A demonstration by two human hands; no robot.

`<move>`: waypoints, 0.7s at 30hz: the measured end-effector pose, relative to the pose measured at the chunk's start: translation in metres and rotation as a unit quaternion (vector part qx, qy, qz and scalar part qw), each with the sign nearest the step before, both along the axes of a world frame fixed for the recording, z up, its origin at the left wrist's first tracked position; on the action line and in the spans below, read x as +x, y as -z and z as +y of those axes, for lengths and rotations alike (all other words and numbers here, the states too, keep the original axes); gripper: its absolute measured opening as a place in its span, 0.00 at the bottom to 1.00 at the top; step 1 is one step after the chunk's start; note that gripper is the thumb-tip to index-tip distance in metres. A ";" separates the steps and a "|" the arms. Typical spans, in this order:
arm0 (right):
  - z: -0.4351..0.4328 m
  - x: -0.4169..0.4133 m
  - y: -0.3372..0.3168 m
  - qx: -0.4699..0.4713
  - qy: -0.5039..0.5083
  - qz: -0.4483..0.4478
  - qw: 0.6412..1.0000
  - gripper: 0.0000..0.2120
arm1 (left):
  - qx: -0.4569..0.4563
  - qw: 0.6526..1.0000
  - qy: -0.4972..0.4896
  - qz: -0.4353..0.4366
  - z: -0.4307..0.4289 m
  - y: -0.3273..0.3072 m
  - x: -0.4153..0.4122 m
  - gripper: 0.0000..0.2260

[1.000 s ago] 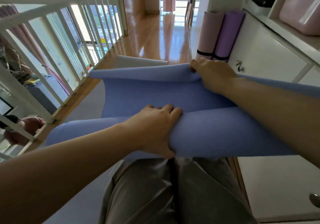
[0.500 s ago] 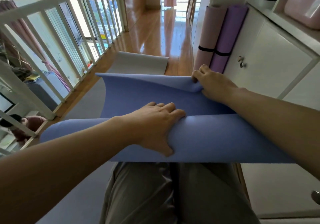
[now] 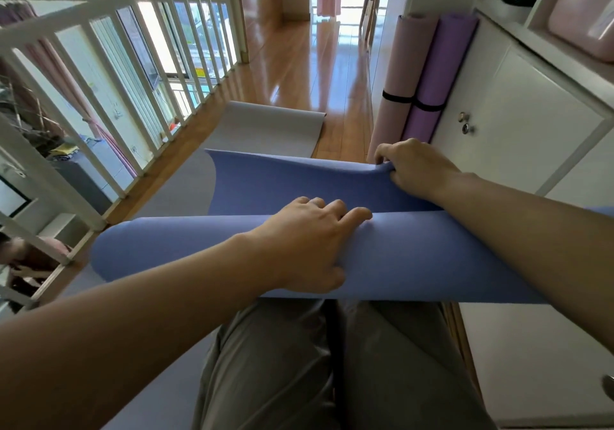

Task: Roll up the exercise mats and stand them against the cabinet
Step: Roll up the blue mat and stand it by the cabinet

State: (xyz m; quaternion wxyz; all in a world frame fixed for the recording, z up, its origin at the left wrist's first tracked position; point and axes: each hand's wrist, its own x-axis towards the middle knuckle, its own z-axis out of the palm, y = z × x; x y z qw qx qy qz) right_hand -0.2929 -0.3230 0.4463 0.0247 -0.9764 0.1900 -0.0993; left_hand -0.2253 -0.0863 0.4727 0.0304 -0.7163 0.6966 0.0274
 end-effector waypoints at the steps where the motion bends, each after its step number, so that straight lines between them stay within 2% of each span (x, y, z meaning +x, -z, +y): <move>1: 0.001 0.000 -0.001 0.001 0.007 0.004 1.000 0.16 | 0.003 1.000 -0.002 0.001 -0.002 0.000 0.000 0.32; 4: 0.004 -0.002 -0.006 -0.047 0.026 0.015 0.998 0.16 | 0.005 1.000 -0.012 0.003 -0.004 0.005 0.000 0.33; 8: 0.009 -0.002 -0.010 -0.155 0.063 0.026 0.986 0.14 | -0.005 0.999 -0.027 -0.030 -0.006 0.022 -0.002 0.45; 10: 0.010 0.001 -0.012 -0.167 0.074 0.045 0.982 0.14 | -0.030 0.998 -0.033 -0.041 -0.008 0.029 -0.001 0.47; 14: 0.005 0.008 -0.019 -0.042 0.145 0.041 0.988 0.14 | -0.051 0.998 -0.022 -0.032 -0.004 0.029 0.002 0.46; 18: -0.005 0.022 -0.026 0.125 0.198 0.044 0.971 0.15 | -0.045 0.998 -0.021 -0.037 -0.001 0.025 0.001 0.45; 21: -0.005 0.027 -0.026 0.165 0.185 0.045 0.968 0.16 | -0.043 0.999 -0.019 -0.027 0.002 0.022 0.004 0.44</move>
